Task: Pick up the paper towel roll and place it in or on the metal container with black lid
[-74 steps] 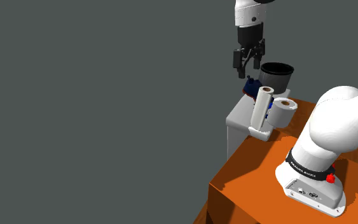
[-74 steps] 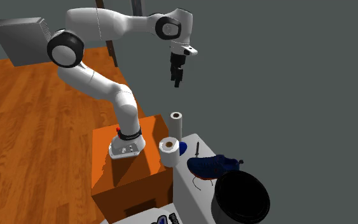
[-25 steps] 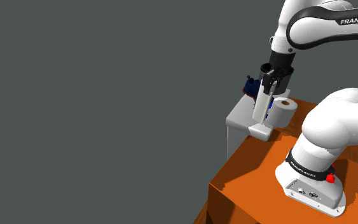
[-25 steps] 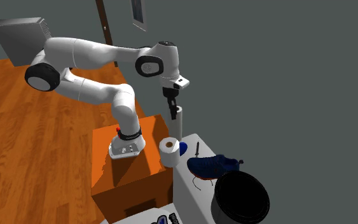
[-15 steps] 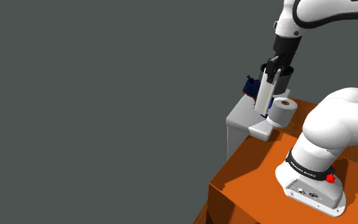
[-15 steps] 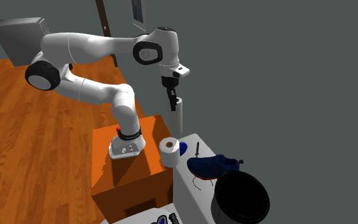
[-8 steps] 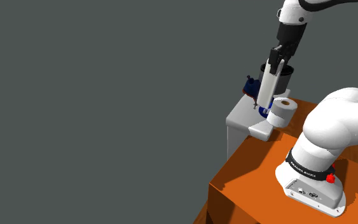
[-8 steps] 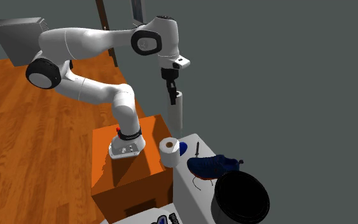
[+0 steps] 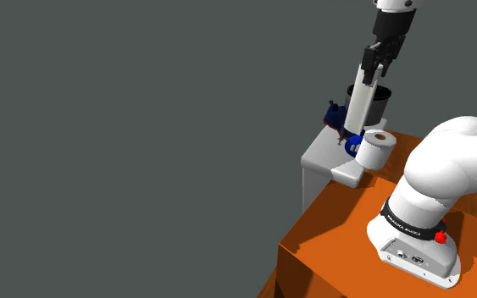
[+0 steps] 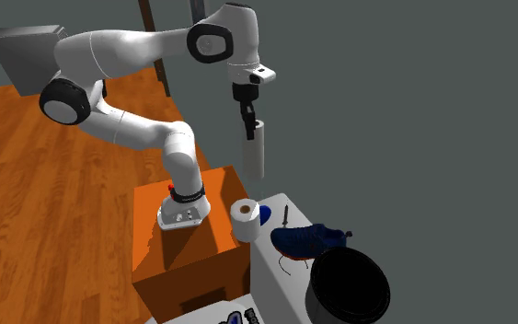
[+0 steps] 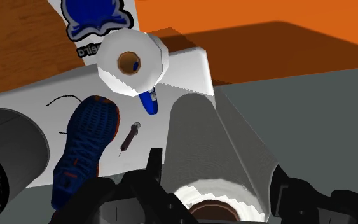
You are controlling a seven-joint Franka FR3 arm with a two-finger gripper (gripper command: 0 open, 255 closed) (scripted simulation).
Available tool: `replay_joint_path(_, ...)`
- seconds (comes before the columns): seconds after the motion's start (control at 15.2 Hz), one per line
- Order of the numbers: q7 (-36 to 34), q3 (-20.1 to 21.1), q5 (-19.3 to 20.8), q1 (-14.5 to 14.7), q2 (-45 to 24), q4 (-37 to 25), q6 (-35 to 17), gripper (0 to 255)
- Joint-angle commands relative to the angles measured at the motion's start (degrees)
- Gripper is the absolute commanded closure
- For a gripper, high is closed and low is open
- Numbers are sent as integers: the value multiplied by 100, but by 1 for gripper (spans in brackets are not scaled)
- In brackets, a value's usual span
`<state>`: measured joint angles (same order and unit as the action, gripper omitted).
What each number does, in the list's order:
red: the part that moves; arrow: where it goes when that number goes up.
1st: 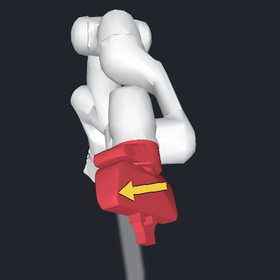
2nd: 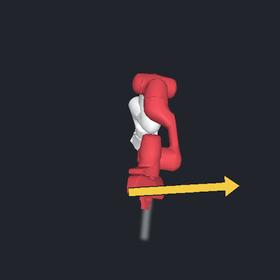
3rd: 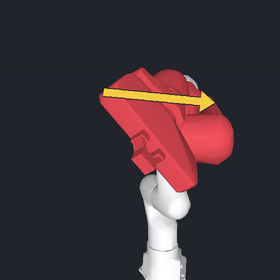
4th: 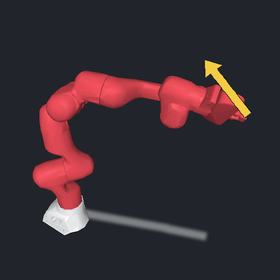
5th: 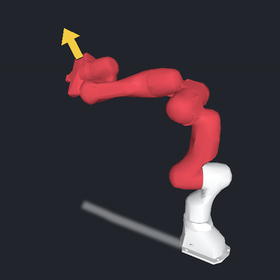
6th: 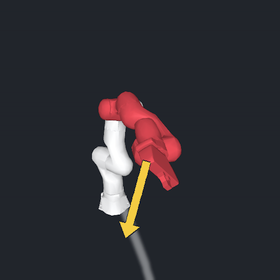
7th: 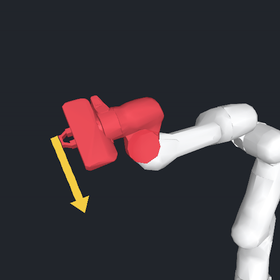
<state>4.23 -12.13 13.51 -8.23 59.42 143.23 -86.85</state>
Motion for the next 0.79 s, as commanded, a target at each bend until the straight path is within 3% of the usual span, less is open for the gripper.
replay_joint_path(0.0,15,22,-23,12,-61,-186,125,255)
replay_joint_path(0.46,58,96,-100,52,-306,-851,545,255)
replay_joint_path(0.73,525,-436,225,46,-842,-1340,396,255)
